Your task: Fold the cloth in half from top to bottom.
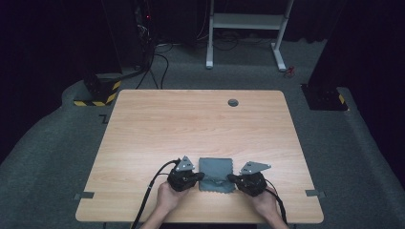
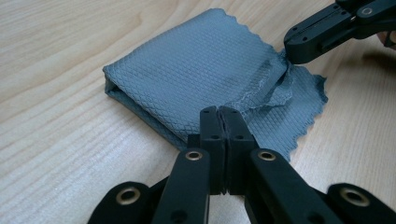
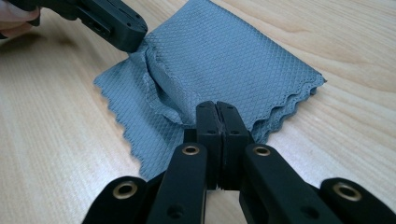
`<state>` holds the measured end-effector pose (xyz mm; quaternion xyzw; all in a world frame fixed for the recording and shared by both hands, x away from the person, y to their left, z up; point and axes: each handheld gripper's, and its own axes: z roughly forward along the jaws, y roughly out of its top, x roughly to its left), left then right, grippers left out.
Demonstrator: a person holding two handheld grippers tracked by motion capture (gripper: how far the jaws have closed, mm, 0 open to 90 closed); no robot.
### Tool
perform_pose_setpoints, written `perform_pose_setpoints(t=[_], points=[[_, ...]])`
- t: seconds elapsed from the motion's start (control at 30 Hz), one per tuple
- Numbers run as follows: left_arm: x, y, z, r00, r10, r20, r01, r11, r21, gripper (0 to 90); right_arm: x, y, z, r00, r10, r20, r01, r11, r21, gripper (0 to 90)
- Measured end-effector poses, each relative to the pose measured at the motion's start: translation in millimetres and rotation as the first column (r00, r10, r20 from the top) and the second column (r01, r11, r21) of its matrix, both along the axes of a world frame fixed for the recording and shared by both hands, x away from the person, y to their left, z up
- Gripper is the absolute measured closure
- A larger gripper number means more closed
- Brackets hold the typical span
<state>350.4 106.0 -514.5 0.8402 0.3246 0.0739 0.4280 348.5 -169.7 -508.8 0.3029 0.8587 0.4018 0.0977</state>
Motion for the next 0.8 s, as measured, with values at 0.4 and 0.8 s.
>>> perform_pose_setpoints(t=[0.4, 0.8], points=[[-12.9, 1.9, -4.5, 1.0, -0.004, -0.005, 0.004, 0.9999, -0.011, 88.6, -13.3, 1.2, -0.9, 0.9996, 0.025, 0.011, -0.025, 0.999, -0.022, 89.6], [-19.9, 1.3, -7.0, 0.9999, -0.013, 0.0, 0.013, 0.9999, 0.001, 88.0, -20.0, 0.2, -5.9, 0.9995, 0.028, 0.014, -0.027, 0.999, -0.027, 89.3]])
